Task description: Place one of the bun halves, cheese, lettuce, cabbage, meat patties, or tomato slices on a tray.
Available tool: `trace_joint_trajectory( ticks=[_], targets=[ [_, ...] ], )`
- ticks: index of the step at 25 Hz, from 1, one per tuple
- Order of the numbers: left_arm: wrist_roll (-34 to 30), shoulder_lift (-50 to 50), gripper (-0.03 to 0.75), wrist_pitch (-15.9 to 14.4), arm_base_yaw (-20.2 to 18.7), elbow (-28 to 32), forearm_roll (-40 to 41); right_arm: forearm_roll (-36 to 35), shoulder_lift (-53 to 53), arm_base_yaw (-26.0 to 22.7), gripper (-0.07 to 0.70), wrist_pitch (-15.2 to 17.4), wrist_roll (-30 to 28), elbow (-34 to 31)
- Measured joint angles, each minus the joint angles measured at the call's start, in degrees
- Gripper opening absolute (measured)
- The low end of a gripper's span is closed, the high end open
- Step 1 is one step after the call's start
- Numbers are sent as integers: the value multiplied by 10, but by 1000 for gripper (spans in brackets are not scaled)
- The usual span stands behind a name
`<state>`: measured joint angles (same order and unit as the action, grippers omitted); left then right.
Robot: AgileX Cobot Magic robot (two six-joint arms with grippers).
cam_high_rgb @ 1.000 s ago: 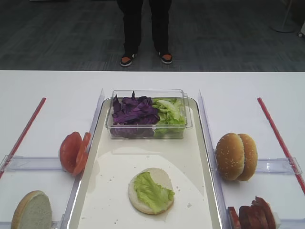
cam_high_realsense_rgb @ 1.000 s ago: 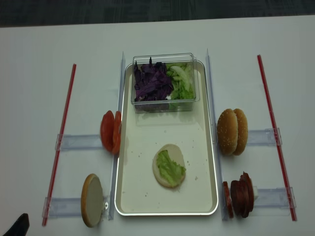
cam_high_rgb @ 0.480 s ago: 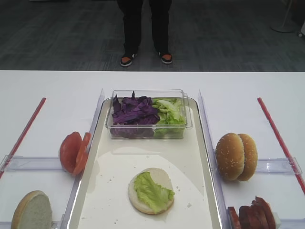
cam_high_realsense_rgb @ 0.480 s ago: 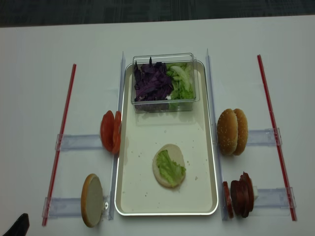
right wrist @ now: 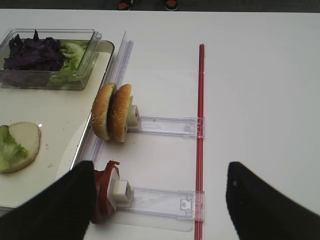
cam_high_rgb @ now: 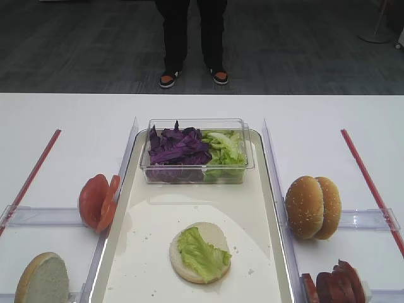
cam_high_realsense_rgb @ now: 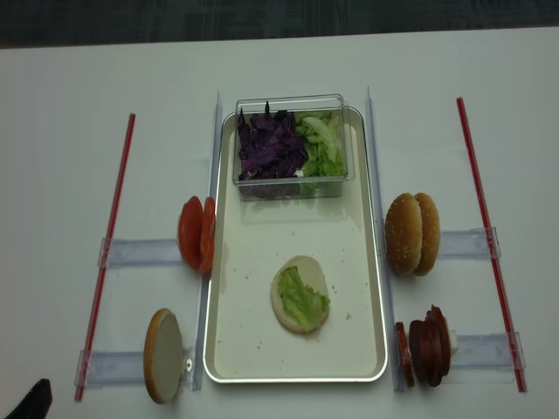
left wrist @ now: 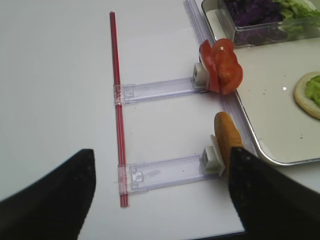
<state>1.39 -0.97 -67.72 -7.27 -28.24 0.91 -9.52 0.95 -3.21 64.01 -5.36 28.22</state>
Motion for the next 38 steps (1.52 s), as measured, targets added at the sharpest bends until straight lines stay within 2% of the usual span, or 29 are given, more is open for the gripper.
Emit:
trace_joint_trajectory(
  ticks=[38],
  targets=[
    [0,0,520,0,0,0,0,0,0,0,560,0,0,0]
  ],
)
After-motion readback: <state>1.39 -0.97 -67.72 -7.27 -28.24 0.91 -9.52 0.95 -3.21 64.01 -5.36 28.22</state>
